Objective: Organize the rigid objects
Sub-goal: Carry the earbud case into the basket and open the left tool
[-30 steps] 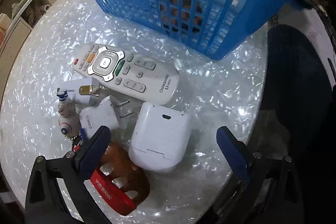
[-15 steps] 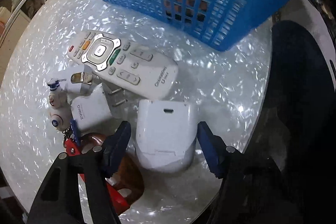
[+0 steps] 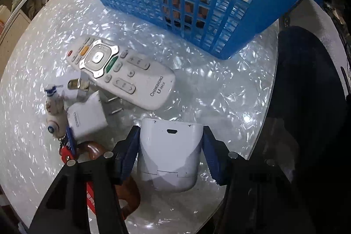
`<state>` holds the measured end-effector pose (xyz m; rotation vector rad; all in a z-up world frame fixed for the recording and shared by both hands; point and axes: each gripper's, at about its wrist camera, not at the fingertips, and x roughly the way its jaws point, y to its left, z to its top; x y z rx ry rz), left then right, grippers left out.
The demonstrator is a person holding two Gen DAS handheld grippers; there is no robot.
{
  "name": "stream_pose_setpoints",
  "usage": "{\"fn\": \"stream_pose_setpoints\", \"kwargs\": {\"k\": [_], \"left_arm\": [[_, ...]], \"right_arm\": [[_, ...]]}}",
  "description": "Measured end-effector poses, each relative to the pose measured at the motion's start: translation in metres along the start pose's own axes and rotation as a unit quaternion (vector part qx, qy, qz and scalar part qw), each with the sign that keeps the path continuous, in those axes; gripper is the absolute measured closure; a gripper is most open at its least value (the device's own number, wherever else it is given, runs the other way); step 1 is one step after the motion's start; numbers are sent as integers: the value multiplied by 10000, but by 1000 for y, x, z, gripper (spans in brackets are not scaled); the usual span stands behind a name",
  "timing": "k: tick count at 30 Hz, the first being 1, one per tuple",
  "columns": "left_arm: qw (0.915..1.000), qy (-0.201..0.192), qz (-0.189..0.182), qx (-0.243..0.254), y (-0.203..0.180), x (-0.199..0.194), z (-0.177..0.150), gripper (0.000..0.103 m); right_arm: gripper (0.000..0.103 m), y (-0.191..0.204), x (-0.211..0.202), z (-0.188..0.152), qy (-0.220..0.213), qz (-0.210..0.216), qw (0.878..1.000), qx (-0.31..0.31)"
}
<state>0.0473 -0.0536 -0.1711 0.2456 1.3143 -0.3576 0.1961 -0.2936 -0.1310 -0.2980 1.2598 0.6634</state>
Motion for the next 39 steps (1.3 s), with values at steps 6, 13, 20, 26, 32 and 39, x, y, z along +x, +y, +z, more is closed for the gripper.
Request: {"fn": "stream_pose_setpoints", "kwargs": {"k": [6, 13, 20, 26, 32, 39], "left_arm": [[9991, -320, 22, -270, 26, -20, -16, 44], [9964, -742, 271, -316, 45, -67, -8, 45], [9903, -1251, 586, -175, 38, -117, 32, 45], [9841, -1623, 717, 98, 37, -152, 61, 45], [9804, -1769, 760, 416, 25, -165, 88, 45], [9801, -1695, 586, 852, 5, -151, 124, 45]], "right_arm": [[94, 0, 0, 0, -6, -5, 10000, -3], [94, -1, -1, 0, -18, -25, 10000, -15], [94, 0, -3, 1, -22, -113, 9999, -37], [94, -1, -3, 0, -40, -92, 9999, -16], [94, 1, -5, -1, -72, -149, 9998, -72], [94, 0, -6, -2, -94, -111, 9999, -64]]}}
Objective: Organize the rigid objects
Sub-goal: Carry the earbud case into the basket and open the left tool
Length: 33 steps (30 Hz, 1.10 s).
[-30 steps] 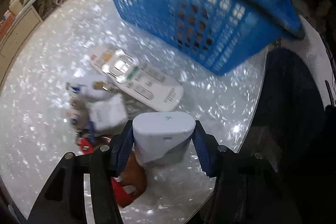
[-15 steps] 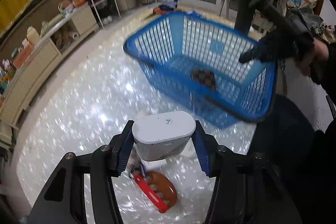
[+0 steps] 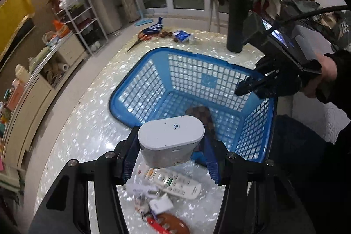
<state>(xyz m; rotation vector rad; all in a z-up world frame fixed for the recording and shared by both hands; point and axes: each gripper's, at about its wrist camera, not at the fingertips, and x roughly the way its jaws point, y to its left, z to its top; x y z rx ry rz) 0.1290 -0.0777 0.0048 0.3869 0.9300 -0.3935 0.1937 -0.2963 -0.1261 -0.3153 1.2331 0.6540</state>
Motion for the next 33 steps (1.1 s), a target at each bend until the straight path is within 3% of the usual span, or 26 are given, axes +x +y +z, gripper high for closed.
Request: {"fn": "stream_pose_setpoints", "kwargs": {"k": [8, 19, 33], "left_arm": [[9990, 258, -192, 312, -13, 55, 30, 45], [9952, 697, -398, 553, -28, 122, 42, 45], [9883, 1199, -247, 912, -31, 153, 40, 45]], "right_arm": [[94, -1, -1, -1, -28, 41, 10000, 14], [94, -5, -1, -2, -62, 186, 9998, 95], [94, -5, -2, -3, -78, 246, 9996, 119]]}}
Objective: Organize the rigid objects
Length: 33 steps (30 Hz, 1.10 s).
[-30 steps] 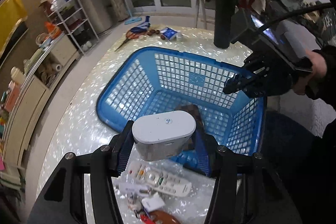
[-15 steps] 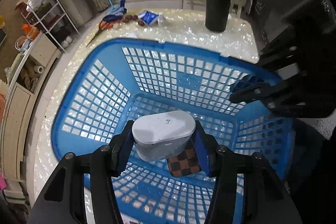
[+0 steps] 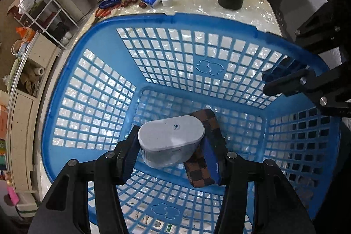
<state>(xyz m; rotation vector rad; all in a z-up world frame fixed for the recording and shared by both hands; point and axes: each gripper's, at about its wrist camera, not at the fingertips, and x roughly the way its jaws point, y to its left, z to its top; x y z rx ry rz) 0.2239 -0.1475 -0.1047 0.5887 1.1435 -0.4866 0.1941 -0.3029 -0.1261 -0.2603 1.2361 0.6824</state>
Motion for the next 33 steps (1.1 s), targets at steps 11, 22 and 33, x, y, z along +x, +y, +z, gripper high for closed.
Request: {"fn": "stream_pose_setpoints", "kwargs": {"k": [11, 22, 33], "left_arm": [[9996, 271, 79, 4, -1, 4, 1, 35], [9998, 104, -59, 168, -3, -37, -4, 2], [9927, -190, 1125, -398, 26, -138, -60, 2]], "right_arm": [[94, -1, 2, 1, 2, 21, 10000, -4], [94, -4, 2, 0, -17, 81, 10000, 39], [94, -3, 3, 1, -15, 58, 10000, -45]]}}
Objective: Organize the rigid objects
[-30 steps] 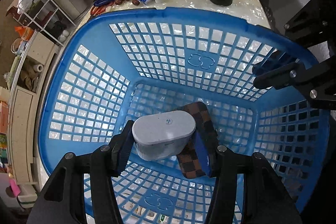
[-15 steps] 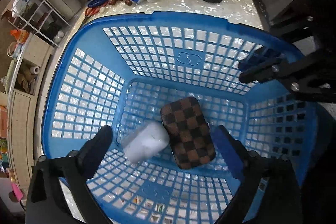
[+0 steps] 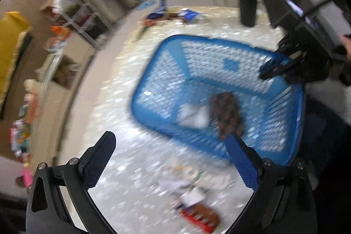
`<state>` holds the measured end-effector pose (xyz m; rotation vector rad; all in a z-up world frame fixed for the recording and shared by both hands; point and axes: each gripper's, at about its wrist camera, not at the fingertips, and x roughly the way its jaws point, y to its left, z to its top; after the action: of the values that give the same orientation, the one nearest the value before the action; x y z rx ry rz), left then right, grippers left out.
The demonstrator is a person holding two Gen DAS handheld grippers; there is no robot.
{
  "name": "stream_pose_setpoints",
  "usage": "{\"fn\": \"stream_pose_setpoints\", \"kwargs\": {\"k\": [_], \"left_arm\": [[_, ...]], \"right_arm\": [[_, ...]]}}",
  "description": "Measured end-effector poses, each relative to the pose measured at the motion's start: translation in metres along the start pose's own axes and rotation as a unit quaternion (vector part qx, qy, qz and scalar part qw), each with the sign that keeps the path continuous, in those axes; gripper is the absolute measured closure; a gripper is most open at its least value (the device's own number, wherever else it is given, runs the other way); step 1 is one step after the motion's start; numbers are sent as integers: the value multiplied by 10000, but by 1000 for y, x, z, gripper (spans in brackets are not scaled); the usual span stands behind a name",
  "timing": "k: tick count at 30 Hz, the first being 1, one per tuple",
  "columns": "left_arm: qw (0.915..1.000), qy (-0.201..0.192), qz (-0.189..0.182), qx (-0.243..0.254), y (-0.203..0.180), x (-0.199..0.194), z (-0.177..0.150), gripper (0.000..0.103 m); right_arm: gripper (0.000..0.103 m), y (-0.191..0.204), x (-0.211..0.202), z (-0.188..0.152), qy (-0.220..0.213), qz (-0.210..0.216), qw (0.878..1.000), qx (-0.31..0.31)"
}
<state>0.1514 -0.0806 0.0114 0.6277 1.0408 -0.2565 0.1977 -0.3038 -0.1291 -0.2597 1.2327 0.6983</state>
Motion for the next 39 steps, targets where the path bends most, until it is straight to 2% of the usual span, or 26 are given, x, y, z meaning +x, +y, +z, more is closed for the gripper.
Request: {"fn": "stream_pose_setpoints", "kwargs": {"k": [4, 9, 15, 21, 26, 30, 33, 39], "left_arm": [[9987, 252, 223, -375, 14, -13, -35, 2], [9935, 633, 240, -920, 19, -12, -85, 2], [9830, 814, -213, -1634, 9, 6, -128, 2], [9733, 718, -573, -2105, -6, 26, -144, 2], [9651, 669, -850, -2384, -16, 43, -137, 2], [9496, 682, -1197, -2814, -20, 59, -129, 2], [9278, 744, -1546, -3313, -21, 71, -130, 2], [9022, 831, -1848, -3807, -34, 86, -133, 2]], "right_arm": [[94, 1, 0, 0, -17, -2, 10000, -28], [94, 2, 2, 1, -7, -38, 10000, -72], [94, 3, 1, 0, -15, -49, 10000, -76], [94, 2, -1, -1, -16, -37, 10000, -78], [94, 2, -1, -1, -15, -35, 10000, -77], [94, 2, -1, -1, -10, -38, 10000, -74], [94, 2, -1, -1, -11, -27, 10000, -68], [94, 1, 0, -1, -22, 1, 10000, -58]]}}
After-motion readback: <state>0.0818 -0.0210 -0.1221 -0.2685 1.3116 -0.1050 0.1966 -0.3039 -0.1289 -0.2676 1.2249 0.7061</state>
